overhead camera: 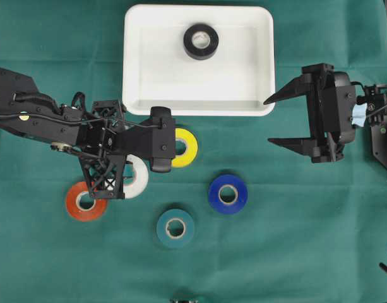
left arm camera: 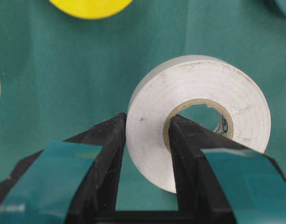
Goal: Put the tape alternately from left to right into the white case.
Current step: 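Lift the white roll and carry it into the tray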
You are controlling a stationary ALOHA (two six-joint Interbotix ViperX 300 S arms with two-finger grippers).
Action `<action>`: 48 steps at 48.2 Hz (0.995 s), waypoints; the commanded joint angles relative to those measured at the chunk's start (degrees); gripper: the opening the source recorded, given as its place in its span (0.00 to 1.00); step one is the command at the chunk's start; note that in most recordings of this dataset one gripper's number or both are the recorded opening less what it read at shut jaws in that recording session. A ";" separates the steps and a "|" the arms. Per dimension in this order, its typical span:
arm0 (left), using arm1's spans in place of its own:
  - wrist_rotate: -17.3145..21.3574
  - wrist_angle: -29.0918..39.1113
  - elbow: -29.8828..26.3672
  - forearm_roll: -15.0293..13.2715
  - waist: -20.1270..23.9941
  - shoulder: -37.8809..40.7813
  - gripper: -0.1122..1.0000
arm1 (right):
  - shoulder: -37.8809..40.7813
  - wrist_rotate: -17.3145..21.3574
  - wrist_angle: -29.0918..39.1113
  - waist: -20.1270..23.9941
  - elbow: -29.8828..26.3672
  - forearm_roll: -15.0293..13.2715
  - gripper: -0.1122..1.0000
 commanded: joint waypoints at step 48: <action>7.73 -4.57 -5.01 0.53 21.09 0.88 0.33 | -0.26 0.09 -1.49 0.18 -0.62 0.18 0.63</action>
